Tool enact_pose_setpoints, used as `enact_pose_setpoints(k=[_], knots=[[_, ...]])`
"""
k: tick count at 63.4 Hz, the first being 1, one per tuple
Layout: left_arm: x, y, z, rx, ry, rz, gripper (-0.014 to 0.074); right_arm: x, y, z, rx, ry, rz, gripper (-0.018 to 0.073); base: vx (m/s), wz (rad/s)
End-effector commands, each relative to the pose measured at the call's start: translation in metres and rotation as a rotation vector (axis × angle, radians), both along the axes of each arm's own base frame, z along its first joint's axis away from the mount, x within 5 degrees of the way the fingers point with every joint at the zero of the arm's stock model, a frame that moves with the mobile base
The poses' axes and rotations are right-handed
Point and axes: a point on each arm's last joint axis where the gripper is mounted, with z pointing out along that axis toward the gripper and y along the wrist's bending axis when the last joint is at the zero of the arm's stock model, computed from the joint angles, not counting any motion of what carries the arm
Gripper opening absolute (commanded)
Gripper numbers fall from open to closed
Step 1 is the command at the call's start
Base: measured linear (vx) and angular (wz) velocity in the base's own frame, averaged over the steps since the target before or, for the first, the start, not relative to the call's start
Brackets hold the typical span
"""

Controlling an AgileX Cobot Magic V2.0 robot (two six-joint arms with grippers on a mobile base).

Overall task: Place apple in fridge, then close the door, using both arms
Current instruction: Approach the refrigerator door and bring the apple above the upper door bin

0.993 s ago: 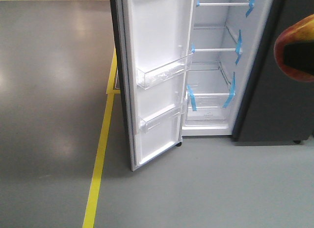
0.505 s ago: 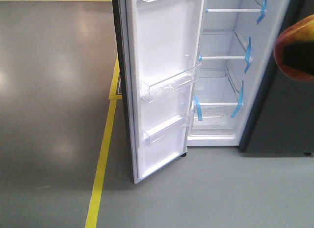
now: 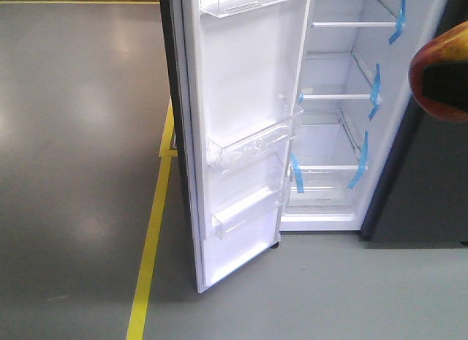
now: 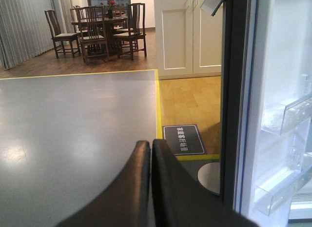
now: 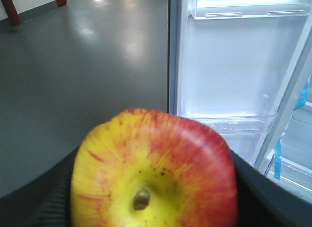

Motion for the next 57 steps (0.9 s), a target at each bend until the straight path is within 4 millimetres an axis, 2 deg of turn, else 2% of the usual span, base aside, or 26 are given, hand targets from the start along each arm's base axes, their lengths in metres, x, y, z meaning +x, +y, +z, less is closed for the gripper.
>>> enact_pose_setpoints(k=[1, 57], knots=[[0.0, 0.0005, 0.0005, -0.012, -0.07, 0.006, -0.0006, -0.0025, 0.0006, 0.014, 0.052, -0.082, -0.018, -0.0006, 0.13, 0.0], [0.0, 0.0005, 0.0005, -0.012, -0.07, 0.006, -0.0006, -0.0025, 0.0006, 0.014, 0.052, -0.082, -0.018, -0.0006, 0.14, 0.02]])
